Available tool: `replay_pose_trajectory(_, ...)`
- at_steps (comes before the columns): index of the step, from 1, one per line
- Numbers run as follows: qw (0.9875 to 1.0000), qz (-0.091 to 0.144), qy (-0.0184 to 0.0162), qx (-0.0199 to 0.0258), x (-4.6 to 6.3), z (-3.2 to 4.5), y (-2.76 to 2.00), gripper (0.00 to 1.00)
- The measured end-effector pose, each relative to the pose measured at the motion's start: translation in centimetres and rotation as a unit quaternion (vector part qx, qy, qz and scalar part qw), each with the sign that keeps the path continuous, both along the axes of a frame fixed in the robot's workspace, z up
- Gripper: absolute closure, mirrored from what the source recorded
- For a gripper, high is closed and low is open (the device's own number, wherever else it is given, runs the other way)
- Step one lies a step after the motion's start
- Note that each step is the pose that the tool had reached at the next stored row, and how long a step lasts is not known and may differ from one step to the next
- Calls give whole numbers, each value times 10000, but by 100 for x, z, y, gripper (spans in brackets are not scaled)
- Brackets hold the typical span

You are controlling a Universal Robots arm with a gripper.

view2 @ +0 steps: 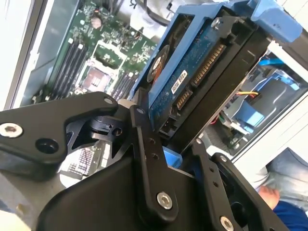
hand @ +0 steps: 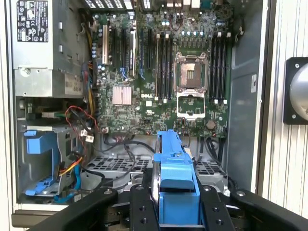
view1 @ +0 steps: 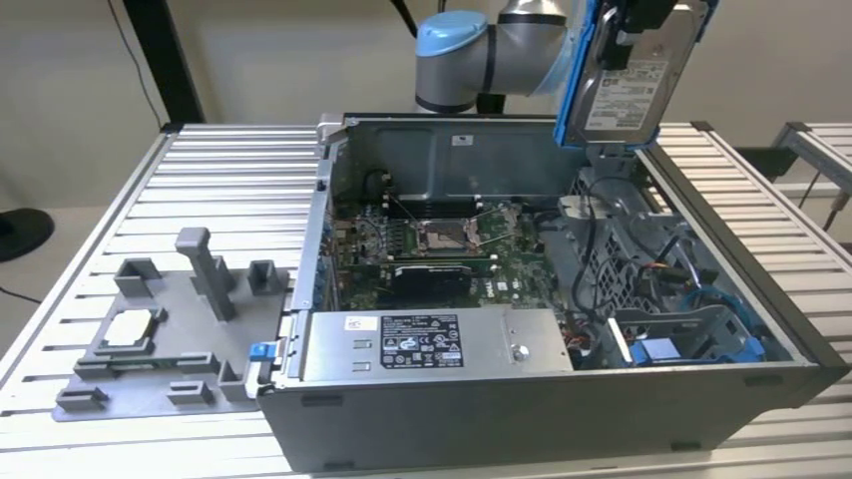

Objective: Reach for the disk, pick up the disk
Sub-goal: 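Pick up the disk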

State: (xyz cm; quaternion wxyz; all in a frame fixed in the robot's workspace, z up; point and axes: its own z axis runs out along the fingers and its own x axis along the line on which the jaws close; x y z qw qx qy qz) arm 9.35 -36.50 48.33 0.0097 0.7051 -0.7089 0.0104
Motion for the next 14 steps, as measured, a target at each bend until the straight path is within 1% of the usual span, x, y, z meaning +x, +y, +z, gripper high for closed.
replay_pose_trajectory(10, 10000, -1, -1, 0, 1, 0, -1, 100)
replay_pose_trajectory(14, 10000, -2, 0, -1, 1, 1, -20, 100)
